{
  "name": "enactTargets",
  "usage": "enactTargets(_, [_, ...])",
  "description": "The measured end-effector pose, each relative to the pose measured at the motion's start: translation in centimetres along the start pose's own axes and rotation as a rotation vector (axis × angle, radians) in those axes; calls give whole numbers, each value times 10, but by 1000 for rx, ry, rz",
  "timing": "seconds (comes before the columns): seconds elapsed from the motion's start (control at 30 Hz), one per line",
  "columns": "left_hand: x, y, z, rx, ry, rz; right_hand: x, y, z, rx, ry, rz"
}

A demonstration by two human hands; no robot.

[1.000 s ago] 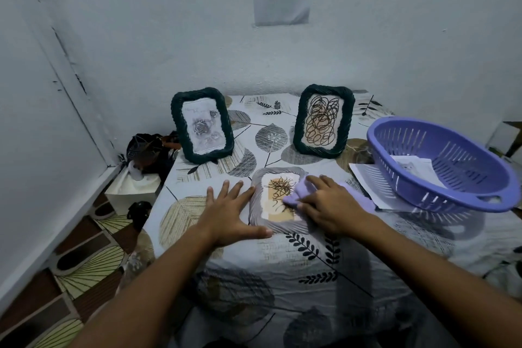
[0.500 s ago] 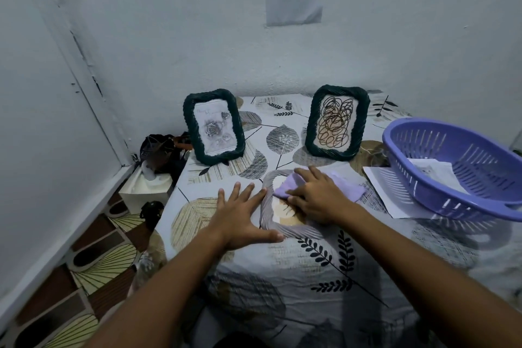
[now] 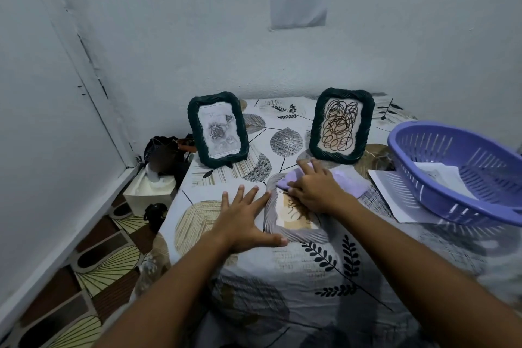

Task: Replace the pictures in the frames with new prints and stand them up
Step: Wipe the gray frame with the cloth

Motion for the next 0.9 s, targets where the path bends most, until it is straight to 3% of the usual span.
enactTargets(0.43, [1,5,1,39,20,61,-20,-3,45,-12,129,22])
enactTargets(0.9, [1,5,2,15,24,63,6,2,13,29,-9,32])
Point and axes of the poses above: each hand's wrist, its own z-axis away from the middle knuckle, its own y-axis out of the back of the hand, x = y × z, the point moved 7 cm from there along -z, towards the middle knuckle, and after that the axes turned 3 degrees about x, right-handed, at the moved point
